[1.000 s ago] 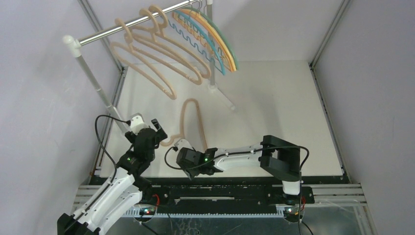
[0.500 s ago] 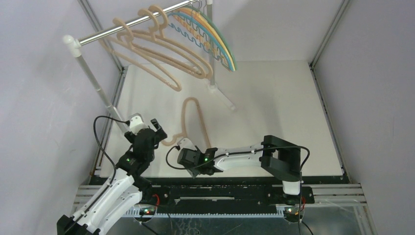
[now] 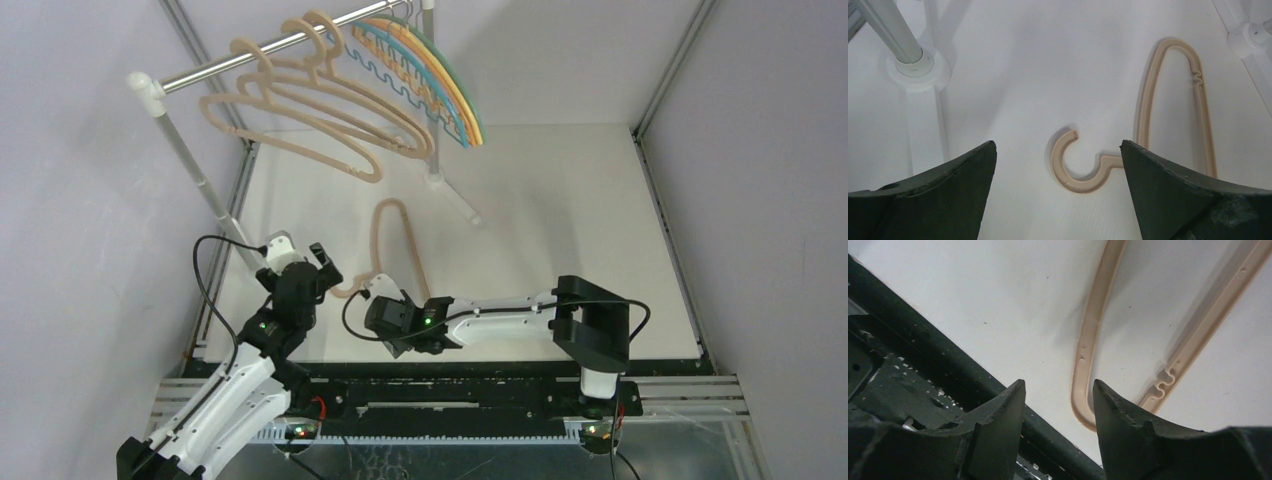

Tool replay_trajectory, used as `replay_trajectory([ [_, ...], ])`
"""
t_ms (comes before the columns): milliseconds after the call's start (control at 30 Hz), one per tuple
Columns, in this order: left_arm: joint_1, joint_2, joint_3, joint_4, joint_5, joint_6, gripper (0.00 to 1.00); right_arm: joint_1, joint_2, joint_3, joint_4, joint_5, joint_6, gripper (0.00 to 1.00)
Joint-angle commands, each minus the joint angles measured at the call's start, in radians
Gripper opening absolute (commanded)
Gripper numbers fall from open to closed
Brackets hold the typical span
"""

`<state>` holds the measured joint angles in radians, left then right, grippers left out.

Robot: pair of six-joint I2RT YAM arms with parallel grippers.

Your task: Organize the hangers

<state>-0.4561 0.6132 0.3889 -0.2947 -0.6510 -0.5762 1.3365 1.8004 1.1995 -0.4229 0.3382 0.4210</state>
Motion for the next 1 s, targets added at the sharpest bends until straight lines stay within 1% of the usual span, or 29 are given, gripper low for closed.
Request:
replay_trajectory([
  [0,-0.003,-0.007,0.037,0.037,-0.003,-0.003,1.0,-0.013,0.037,0.028,0.022,-0.008,-0.011,0.6],
  [367,-0.003,-0.018,0.03,0.033,-0.003,-0.002,0.99,-0.057,0.065,0.012,0.031,-0.016,-0.003,0.59],
  [567,-0.003,-0.028,0.036,0.022,-0.012,0.004,0.99,-0.062,0.078,-0.014,0.038,-0.021,0.018,0.55],
  [633,-0.003,-0.034,0.035,0.018,-0.012,0.003,1.0,-0.063,0.084,-0.023,0.044,-0.036,0.024,0.49],
  [667,-0.003,-0.036,0.036,0.015,-0.014,0.003,1.0,-0.066,0.087,-0.027,0.049,-0.049,0.026,0.42],
  [733,-0.004,-0.038,0.037,0.006,-0.017,0.004,1.0,-0.074,0.093,-0.032,0.055,-0.074,0.032,0.2],
  [767,-0.003,-0.039,0.04,0.001,-0.02,0.004,1.0,-0.079,0.095,-0.037,0.058,-0.081,0.035,0.13],
  [867,-0.002,-0.048,0.04,-0.006,-0.025,0.004,1.0,-0.086,0.088,-0.05,0.065,-0.085,0.039,0.01],
  [967,-0.003,-0.057,0.041,-0.015,-0.027,0.001,0.99,-0.11,0.039,-0.069,0.066,-0.091,0.041,0.0],
])
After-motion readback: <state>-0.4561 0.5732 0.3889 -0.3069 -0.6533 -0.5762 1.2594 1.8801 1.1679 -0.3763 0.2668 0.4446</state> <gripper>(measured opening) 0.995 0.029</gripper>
